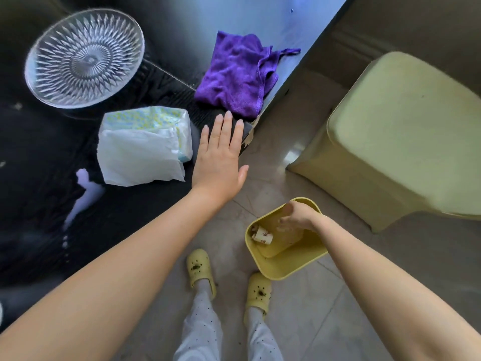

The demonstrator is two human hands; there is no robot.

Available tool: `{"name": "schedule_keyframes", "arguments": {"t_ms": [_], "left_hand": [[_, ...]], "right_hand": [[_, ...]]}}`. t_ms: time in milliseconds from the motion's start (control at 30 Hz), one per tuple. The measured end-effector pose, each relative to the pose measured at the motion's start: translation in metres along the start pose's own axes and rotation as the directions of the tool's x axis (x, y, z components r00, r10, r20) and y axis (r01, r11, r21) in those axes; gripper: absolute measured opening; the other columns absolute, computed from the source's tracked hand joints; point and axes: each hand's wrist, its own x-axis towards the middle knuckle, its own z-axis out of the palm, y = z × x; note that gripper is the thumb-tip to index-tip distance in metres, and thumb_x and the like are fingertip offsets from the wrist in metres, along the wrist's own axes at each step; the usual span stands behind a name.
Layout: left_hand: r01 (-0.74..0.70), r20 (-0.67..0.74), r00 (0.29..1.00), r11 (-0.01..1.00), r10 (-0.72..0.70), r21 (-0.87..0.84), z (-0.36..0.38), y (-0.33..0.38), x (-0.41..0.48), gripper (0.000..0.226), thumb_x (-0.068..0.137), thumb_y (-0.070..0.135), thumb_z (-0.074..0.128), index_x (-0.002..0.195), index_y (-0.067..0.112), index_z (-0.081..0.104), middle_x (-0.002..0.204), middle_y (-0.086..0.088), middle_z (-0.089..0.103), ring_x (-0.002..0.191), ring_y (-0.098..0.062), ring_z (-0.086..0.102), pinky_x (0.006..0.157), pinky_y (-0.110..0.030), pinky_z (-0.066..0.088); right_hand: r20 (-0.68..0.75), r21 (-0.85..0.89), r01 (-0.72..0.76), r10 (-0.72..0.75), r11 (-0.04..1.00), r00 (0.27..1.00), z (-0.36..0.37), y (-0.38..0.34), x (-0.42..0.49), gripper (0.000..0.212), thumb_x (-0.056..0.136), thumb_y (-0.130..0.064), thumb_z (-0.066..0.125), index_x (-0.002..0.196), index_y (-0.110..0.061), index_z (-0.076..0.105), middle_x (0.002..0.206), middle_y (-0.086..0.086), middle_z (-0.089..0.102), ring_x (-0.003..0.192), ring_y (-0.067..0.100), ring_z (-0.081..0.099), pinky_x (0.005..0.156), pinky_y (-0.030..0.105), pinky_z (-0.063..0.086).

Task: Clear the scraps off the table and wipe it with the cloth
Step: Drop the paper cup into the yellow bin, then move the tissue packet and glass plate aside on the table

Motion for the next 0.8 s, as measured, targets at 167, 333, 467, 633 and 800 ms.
{"name": "schedule_keyframes", "arguments": {"t_ms": [167, 333, 467, 633, 800], "left_hand": [[0.033, 0.196, 0.98, 0.998, -0.021, -0.054, -0.025, 0.0, 0.002, 0.093, 0.086, 0.038, 0.054, 0.15, 0.01, -0.007, 0.16, -0.012, -0.01, 0.148, -0.027, -0.009, 0.119, -0.042, -0.001], [0.074, 0.441, 0.897, 0.971, 0.036, -0.229, -0.071, -0.004, -0.004, 0.079, 0.09, 0.031, 0.052, 0.151, 0.009, 0.007, 0.161, -0.013, -0.002, 0.148, -0.027, -0.002, 0.119, -0.04, 0.016], [0.176, 0.344, 0.939, 0.85, 0.007, -0.497, -0.106, -0.018, -0.025, 0.059, 0.091, 0.021, 0.052, 0.145, 0.01, 0.031, 0.157, -0.01, 0.024, 0.145, -0.023, 0.021, 0.115, -0.036, 0.024], [0.251, 0.007, 0.94, 0.677, -0.342, -0.692, -0.135, -0.063, -0.046, 0.04, 0.086, 0.004, 0.051, 0.126, 0.009, 0.055, 0.132, -0.009, 0.054, 0.127, -0.024, 0.043, 0.104, -0.024, 0.026], [0.556, 0.135, 0.752, 0.511, -0.645, -0.656, -0.123, -0.131, -0.047, 0.054, 0.087, 0.009, 0.049, 0.14, 0.012, 0.038, 0.143, -0.01, 0.041, 0.133, -0.028, 0.034, 0.106, -0.04, 0.034]], "right_hand": [[-0.045, -0.009, 0.133, -0.133, 0.991, 0.99, -0.064, -0.052, -0.053, 0.056, 0.081, -0.029, 0.07, 0.129, -0.009, 0.05, 0.133, 0.008, 0.055, 0.12, 0.025, 0.053, 0.095, 0.029, 0.043], [-0.079, -0.12, 0.23, -0.241, 0.966, 0.967, -0.114, -0.111, -0.104, 0.05, 0.083, -0.029, 0.068, 0.126, -0.007, 0.055, 0.13, 0.01, 0.058, 0.119, 0.025, 0.056, 0.101, 0.033, 0.045], [-0.1, -0.128, 0.314, -0.327, 0.941, 0.94, -0.135, -0.159, -0.136, 0.037, 0.086, -0.026, 0.062, 0.111, 0.002, 0.065, 0.118, 0.02, 0.065, 0.098, 0.026, 0.063, 0.08, 0.033, 0.048], [-0.125, -0.08, 0.379, -0.386, 0.922, 0.914, -0.129, -0.217, -0.156, 0.035, 0.089, -0.022, 0.055, 0.107, 0.007, 0.063, 0.106, 0.026, 0.066, 0.085, 0.032, 0.062, 0.076, 0.038, 0.053], [-0.135, -0.069, 0.366, -0.372, 0.928, 0.918, -0.099, -0.262, -0.149, 0.026, 0.091, -0.027, 0.05, 0.068, -0.018, 0.04, 0.066, 0.003, 0.04, 0.06, 0.02, 0.039, 0.06, 0.03, 0.036]]}}
